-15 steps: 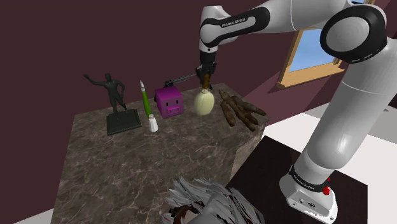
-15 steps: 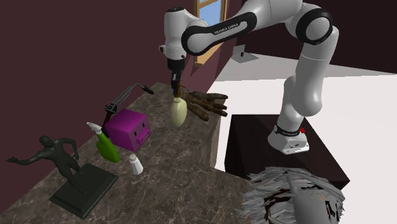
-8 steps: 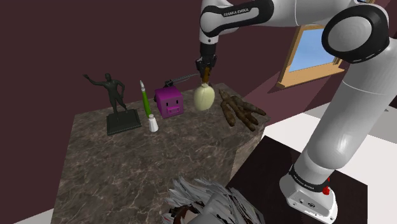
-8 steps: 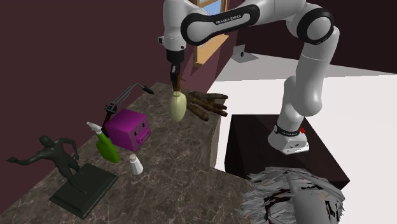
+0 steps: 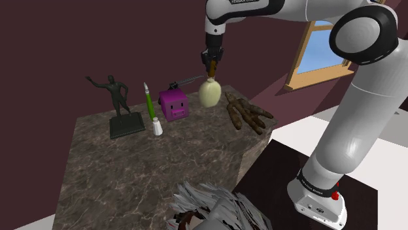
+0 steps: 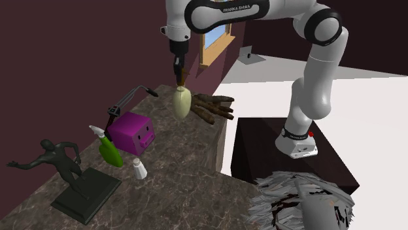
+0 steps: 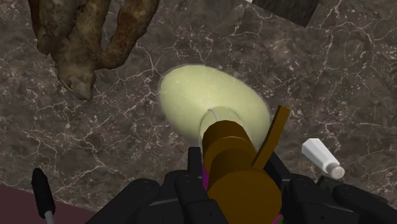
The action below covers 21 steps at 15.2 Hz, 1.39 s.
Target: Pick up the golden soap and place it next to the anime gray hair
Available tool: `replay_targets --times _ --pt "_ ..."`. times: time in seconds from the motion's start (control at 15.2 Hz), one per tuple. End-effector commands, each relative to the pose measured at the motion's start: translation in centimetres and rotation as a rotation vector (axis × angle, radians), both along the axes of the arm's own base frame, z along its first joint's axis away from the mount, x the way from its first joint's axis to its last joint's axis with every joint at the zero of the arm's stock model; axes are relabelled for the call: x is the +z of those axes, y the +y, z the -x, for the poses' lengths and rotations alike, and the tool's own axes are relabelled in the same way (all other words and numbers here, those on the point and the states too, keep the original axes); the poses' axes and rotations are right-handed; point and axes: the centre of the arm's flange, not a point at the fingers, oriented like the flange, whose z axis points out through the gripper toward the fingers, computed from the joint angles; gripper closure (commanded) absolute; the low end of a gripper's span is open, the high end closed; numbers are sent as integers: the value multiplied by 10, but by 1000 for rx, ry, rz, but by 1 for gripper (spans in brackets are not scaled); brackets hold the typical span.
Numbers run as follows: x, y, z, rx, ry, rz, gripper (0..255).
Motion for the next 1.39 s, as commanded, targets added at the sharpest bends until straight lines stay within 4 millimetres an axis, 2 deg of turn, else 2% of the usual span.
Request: replay_targets --times 0.0,1.32 --pt "11 0 1 0 0 0 255" --pt "117 0 1 0 0 0 255"
